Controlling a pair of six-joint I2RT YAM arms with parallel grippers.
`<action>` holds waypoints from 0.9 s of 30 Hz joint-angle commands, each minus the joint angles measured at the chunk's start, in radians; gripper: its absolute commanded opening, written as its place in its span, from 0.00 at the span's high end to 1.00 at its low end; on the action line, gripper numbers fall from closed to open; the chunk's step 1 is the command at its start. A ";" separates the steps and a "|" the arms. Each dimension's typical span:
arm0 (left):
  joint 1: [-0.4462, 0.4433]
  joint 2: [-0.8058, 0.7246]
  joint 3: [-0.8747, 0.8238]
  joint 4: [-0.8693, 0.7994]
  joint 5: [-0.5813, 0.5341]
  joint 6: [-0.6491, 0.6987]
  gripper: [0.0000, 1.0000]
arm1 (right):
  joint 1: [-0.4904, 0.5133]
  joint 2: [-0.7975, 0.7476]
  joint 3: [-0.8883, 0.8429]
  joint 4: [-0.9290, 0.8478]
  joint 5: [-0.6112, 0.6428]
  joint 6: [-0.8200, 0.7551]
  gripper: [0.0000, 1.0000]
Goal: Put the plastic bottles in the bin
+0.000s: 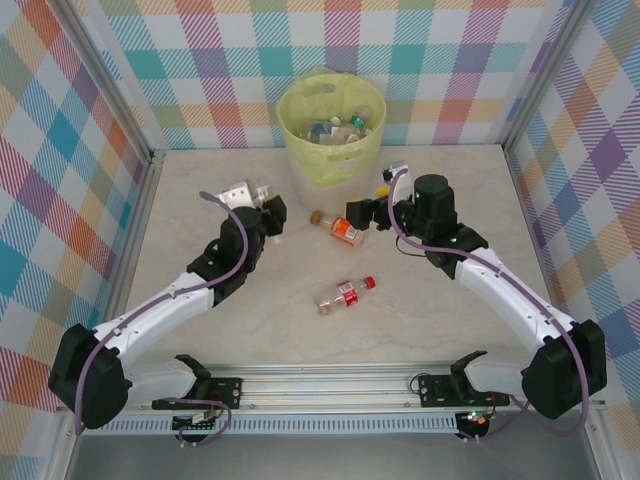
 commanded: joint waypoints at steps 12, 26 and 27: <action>0.056 0.315 0.495 0.145 0.144 0.336 0.52 | 0.004 -0.115 -0.034 0.031 0.013 0.009 0.00; 0.095 0.641 1.077 -0.159 0.237 0.348 0.52 | 0.004 -0.194 -0.072 0.004 0.029 0.018 0.00; 0.096 0.653 1.086 -0.169 0.254 0.331 0.52 | 0.004 -0.204 -0.077 -0.001 0.036 0.015 0.00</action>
